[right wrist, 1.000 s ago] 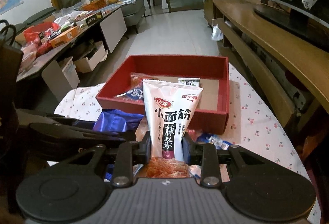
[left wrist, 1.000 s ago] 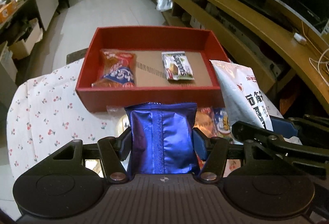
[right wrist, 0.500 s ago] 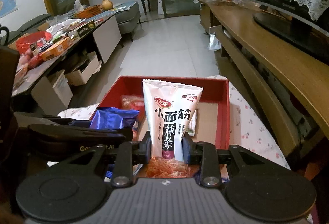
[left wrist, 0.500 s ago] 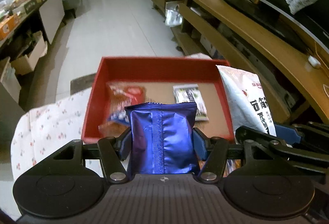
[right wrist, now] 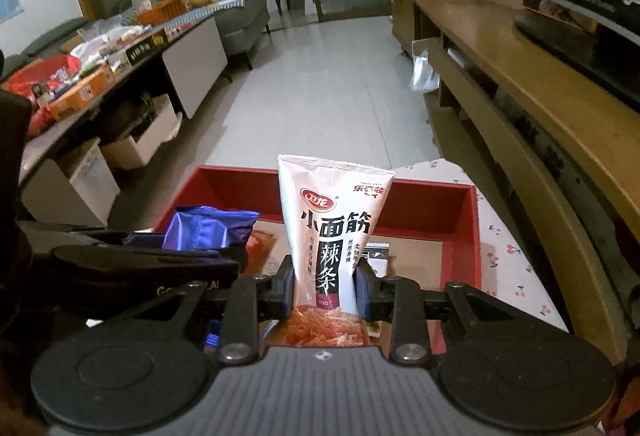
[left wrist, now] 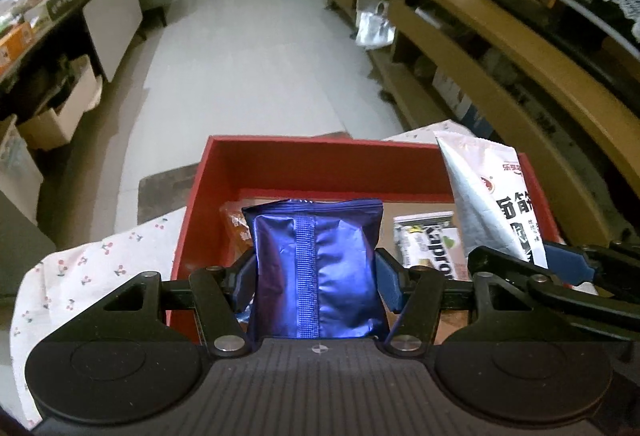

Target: Organize snacks

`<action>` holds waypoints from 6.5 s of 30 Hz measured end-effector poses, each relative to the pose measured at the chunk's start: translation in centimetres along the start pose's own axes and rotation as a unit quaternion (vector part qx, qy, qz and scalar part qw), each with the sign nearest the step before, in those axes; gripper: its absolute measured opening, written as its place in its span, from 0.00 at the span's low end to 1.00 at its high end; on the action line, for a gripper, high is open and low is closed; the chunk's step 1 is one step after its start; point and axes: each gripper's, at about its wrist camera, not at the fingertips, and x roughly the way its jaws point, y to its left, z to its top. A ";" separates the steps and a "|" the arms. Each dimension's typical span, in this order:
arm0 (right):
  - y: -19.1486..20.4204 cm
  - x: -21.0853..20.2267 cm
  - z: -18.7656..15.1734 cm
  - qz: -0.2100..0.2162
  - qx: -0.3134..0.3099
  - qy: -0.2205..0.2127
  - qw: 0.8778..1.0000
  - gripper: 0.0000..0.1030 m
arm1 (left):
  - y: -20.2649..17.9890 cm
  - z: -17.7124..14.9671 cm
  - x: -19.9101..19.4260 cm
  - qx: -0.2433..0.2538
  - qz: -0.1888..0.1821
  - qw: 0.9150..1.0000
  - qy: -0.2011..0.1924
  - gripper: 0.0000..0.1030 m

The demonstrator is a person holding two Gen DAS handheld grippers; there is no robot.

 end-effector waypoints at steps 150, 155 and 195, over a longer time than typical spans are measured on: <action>5.3 -7.0 -15.3 0.011 -0.060 0.125 0.990 0.64 | 0.2 -11.3 -3.9 0.029 -0.018 0.995 0.094 0.63; 4.7 -8.8 -15.2 0.020 -0.039 0.106 0.993 0.64 | 0.1 -11.5 -4.7 0.030 -0.031 0.995 0.092 0.63; 0.6 -10.6 -10.1 -0.008 0.038 0.017 0.999 0.64 | -1.9 -10.3 -8.7 0.044 -0.068 0.996 0.037 0.64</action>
